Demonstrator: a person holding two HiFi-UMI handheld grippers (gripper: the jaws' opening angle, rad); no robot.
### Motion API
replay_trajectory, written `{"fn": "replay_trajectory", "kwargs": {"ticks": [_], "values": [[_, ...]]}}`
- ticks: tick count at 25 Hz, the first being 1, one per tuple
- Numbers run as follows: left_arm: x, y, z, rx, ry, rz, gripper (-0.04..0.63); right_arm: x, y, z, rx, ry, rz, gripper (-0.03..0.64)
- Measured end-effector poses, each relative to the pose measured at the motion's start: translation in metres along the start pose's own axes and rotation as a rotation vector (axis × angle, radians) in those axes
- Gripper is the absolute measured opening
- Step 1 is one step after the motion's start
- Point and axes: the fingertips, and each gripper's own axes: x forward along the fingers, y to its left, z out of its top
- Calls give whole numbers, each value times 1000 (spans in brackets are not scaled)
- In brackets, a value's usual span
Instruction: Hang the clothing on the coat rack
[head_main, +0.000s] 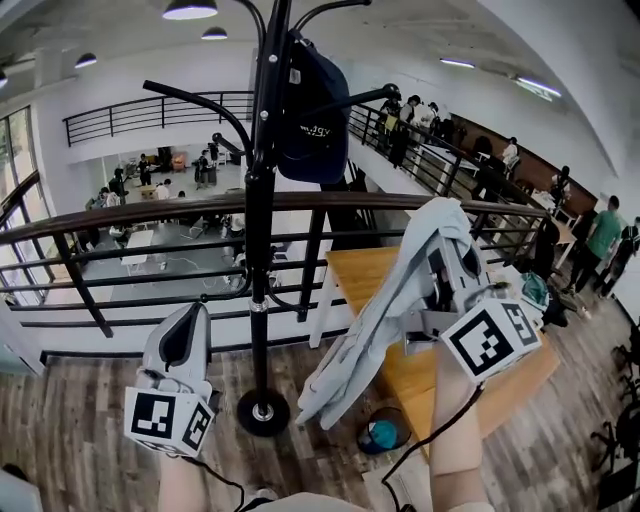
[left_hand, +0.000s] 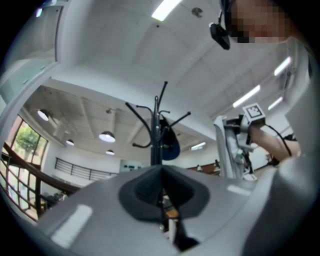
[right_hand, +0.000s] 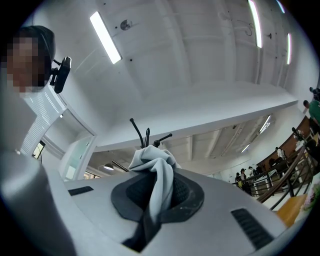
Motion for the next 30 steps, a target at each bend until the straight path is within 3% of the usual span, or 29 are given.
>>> {"fn": "replay_trajectory", "kwargs": {"ticks": [16, 30], "values": [[18, 45, -9, -17, -6, -30, 9, 86, 7, 79, -24, -129, 38, 8], [29, 70, -15, -20, -3, -14, 9, 142, -10, 91, 4, -44, -35, 9]]}}
